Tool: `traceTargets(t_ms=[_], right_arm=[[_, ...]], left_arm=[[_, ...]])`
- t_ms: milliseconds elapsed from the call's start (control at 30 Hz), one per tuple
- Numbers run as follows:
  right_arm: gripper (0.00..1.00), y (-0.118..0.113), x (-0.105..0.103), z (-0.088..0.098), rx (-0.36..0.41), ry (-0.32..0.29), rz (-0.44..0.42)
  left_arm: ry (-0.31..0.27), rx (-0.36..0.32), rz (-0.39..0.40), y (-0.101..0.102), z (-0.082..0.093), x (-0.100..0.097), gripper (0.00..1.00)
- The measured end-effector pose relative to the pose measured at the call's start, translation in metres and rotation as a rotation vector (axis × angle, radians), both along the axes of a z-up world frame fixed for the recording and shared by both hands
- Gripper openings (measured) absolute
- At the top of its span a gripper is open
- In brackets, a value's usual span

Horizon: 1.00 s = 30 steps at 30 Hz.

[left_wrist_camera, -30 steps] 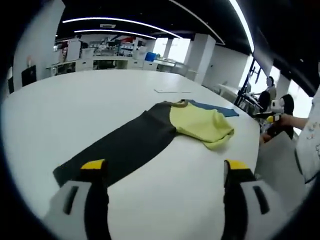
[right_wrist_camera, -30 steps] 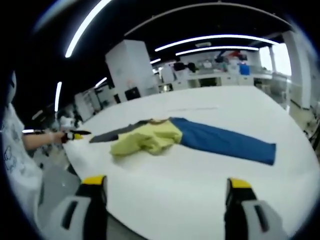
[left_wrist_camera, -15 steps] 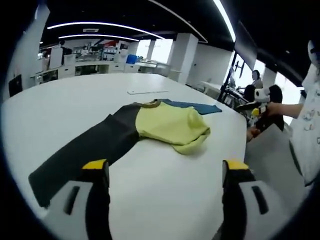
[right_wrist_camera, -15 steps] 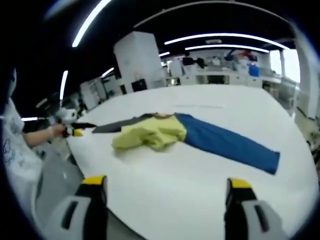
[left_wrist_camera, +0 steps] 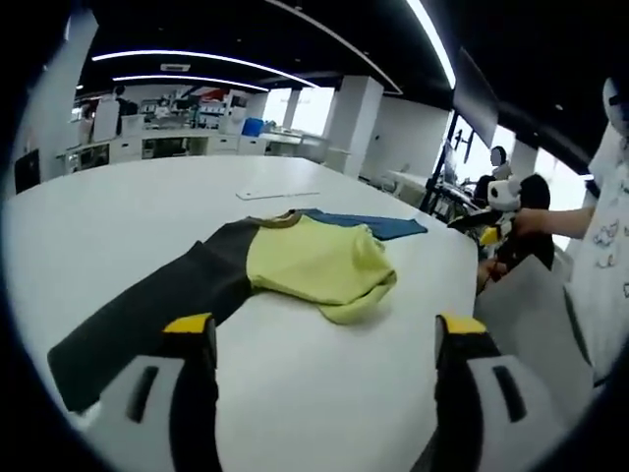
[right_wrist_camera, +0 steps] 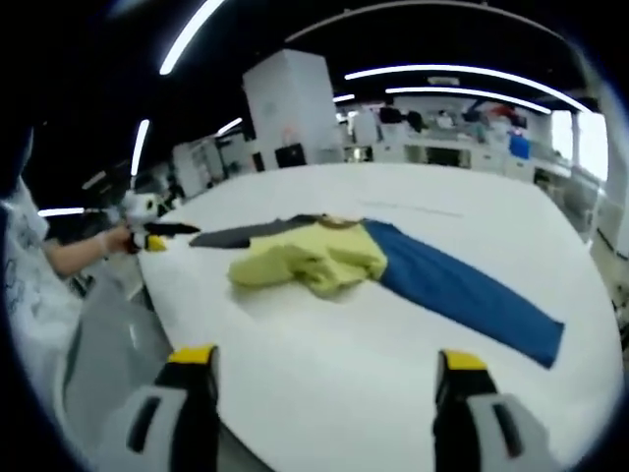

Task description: Fold the garment on the visible template until the final outline fits inside the template.

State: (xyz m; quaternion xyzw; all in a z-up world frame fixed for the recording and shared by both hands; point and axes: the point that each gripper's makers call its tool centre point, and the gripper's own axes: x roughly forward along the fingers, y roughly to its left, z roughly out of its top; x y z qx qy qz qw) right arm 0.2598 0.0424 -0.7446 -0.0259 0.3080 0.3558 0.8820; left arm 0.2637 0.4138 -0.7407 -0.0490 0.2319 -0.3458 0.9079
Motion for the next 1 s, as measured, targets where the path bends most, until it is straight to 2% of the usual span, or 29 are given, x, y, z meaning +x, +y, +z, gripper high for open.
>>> traceTargets(t_ms=[100,200,333,433,533,600,633,700,833,900,1000], right_arm=[[0.9,0.004,0.007,0.003,0.024,-0.007,0.002],[0.89,0.013,0.014,0.0,-0.012,-0.021,0.043],[0.89,0.031,0.02,0.001,0.005,-0.02,0.084],[0.84,0.041,0.03,-0.007,-0.072,-0.05,0.146],[0.79,0.057,0.036,-0.01,-0.067,-0.056,0.167],[0.71,0.07,0.042,-0.015,-0.105,-0.074,0.208],[0.69,0.077,0.045,-0.018,-0.144,-0.094,0.239],[0.68,0.09,0.048,-0.02,-0.163,-0.103,0.268],[0.56,0.114,0.062,-0.021,-0.273,-0.206,0.358],[0.52,0.14,0.059,-0.011,-0.279,-0.27,0.437],[0.45,0.168,0.054,-0.003,-0.36,-0.387,0.577]], left_arm=[[-0.014,-0.013,0.002,-0.001,0.004,0.0,0.88],[-0.02,-0.022,0.001,-0.004,0.006,-0.003,0.87],[-0.004,-0.026,-0.001,-0.009,-0.002,-0.008,0.87],[0.01,-0.011,-0.002,-0.011,-0.009,-0.014,0.86],[0.02,-0.023,0.001,-0.014,-0.012,-0.018,0.86],[0.023,-0.032,0.005,-0.018,-0.012,-0.021,0.85],[0.021,-0.035,0.006,-0.02,-0.011,-0.022,0.85],[0.02,-0.039,0.007,-0.022,-0.011,-0.023,0.85],[0.019,-0.035,0.013,-0.024,-0.01,-0.026,0.84],[0.019,-0.047,0.023,-0.025,-0.009,-0.027,0.84],[0.022,-0.053,0.026,-0.027,-0.009,-0.029,0.84]])
